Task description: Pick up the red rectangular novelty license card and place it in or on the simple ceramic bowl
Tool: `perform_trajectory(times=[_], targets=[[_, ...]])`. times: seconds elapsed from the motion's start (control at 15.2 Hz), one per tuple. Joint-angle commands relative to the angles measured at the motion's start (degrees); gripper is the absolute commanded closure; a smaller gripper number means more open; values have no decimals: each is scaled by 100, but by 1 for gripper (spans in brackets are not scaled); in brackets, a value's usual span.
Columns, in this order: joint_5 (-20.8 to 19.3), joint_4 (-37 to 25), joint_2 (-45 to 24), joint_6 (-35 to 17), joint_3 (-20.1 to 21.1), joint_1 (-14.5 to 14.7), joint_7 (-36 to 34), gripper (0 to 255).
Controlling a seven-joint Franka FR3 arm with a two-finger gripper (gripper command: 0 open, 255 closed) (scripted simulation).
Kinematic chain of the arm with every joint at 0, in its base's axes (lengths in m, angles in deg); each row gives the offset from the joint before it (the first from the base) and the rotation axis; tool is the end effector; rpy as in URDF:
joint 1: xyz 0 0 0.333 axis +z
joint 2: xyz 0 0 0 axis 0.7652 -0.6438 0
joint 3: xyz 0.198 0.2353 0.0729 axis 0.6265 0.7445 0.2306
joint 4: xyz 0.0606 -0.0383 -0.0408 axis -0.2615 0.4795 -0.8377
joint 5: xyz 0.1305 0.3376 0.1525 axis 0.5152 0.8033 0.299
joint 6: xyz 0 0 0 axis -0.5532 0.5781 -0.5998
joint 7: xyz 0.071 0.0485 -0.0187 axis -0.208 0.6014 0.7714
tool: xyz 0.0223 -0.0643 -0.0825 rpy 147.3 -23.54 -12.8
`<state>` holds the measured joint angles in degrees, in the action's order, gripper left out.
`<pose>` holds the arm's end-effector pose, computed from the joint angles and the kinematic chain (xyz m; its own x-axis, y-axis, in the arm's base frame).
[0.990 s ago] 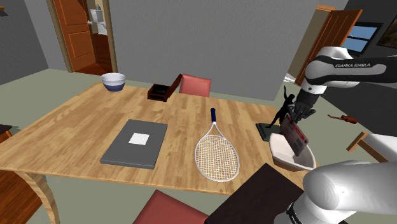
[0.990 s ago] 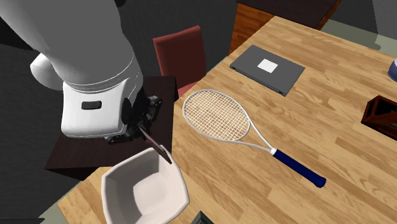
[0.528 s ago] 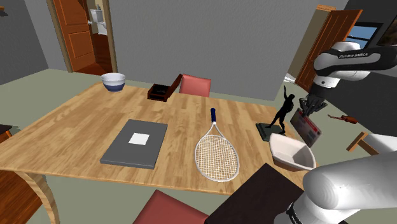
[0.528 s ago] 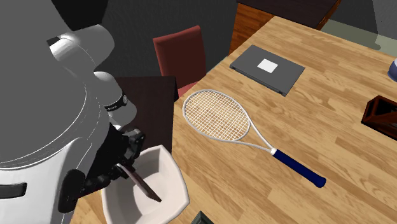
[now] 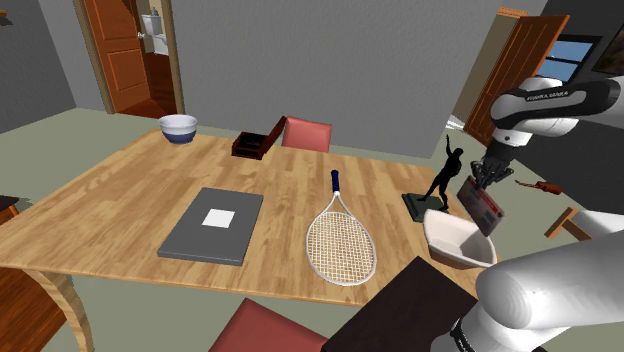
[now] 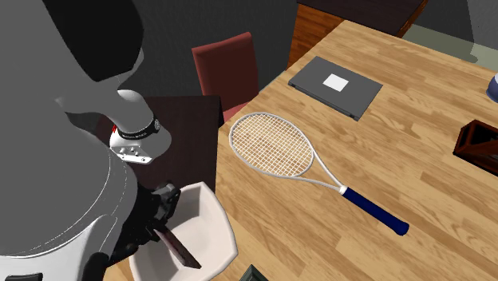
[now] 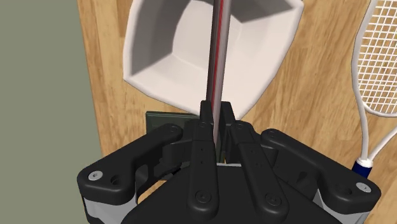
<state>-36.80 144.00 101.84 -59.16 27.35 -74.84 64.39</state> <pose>0.2112 -0.3757 0.4602 0.7352 -0.6773 -0.0278 -0.6776 -0.7354 -0.0012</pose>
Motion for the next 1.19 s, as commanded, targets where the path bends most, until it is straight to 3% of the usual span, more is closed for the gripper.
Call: perform_trajectory(times=[0.0,0.99,1.12], targets=[[-11,119,-46,-168,-42,-3,10,255],[46,868,-677,-1521,-390,67,137,255],[46,868,-676,-1521,-390,66,137,255]])
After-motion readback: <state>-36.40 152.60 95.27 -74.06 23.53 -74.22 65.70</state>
